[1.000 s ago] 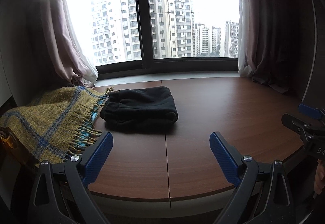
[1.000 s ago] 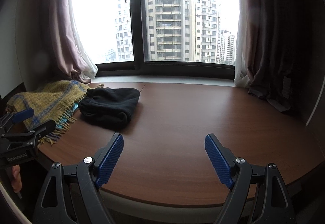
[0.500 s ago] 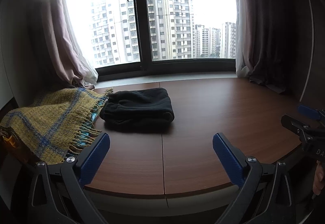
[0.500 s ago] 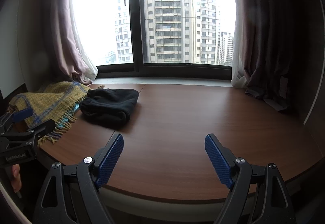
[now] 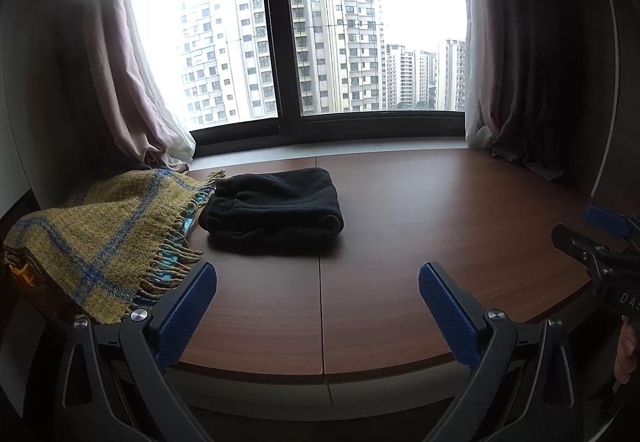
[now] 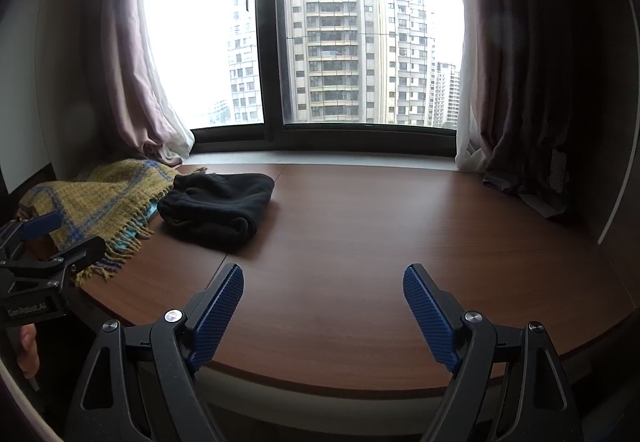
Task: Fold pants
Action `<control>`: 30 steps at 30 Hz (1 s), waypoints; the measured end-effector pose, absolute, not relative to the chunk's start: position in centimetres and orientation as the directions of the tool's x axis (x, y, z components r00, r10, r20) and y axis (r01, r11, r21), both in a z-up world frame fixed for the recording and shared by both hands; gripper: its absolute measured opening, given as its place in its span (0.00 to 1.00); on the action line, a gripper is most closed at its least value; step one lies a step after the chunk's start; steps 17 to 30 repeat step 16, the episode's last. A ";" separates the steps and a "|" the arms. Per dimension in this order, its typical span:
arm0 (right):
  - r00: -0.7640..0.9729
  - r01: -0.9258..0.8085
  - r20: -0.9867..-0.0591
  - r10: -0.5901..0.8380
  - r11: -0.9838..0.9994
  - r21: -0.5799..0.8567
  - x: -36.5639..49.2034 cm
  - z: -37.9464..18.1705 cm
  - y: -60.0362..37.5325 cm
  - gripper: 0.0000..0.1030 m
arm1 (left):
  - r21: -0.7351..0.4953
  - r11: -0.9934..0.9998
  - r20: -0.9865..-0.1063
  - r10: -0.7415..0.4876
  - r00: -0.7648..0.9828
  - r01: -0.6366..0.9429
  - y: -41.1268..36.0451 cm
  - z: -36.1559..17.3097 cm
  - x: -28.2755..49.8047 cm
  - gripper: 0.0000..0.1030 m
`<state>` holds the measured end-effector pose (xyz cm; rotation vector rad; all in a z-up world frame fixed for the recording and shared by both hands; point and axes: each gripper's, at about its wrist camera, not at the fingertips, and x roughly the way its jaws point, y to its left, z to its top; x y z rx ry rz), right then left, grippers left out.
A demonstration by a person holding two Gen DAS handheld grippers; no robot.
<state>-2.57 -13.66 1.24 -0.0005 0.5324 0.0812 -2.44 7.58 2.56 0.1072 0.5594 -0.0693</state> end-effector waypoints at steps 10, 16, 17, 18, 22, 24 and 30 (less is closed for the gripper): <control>0.856 -0.083 -0.510 0.083 0.996 0.023 -2.7 1.2 -13.8 0.81 | 0.085 0.994 -0.539 -0.015 0.842 0.072 7.4 2.6 -2.4 1.00; 0.856 -0.082 -0.511 0.083 0.996 0.023 -2.7 1.2 -13.8 0.81 | 0.082 0.995 -0.549 -0.005 0.836 0.060 7.3 2.6 -2.4 1.00; 0.856 -0.082 -0.511 0.083 0.996 0.023 -2.7 1.2 -13.8 0.81 | 0.082 0.995 -0.549 -0.005 0.836 0.060 7.3 2.6 -2.4 1.00; 0.856 -0.082 -0.511 0.083 0.996 0.023 -2.7 1.2 -13.8 0.81 | 0.082 0.995 -0.549 -0.005 0.836 0.060 7.3 2.6 -2.4 1.00; 0.856 -0.082 -0.511 0.083 0.996 0.023 -2.7 1.2 -13.8 0.81 | 0.082 0.995 -0.549 -0.005 0.836 0.060 7.3 2.6 -2.4 1.00; 0.856 -0.082 -0.511 0.083 0.996 0.023 -2.7 1.2 -13.8 0.81 | 0.082 0.995 -0.549 -0.005 0.836 0.060 7.3 2.6 -2.4 1.00; 0.856 -0.082 -0.511 0.083 0.996 0.023 -2.7 1.2 -13.8 0.81 | 0.082 0.995 -0.549 -0.005 0.836 0.060 7.3 2.6 -2.4 1.00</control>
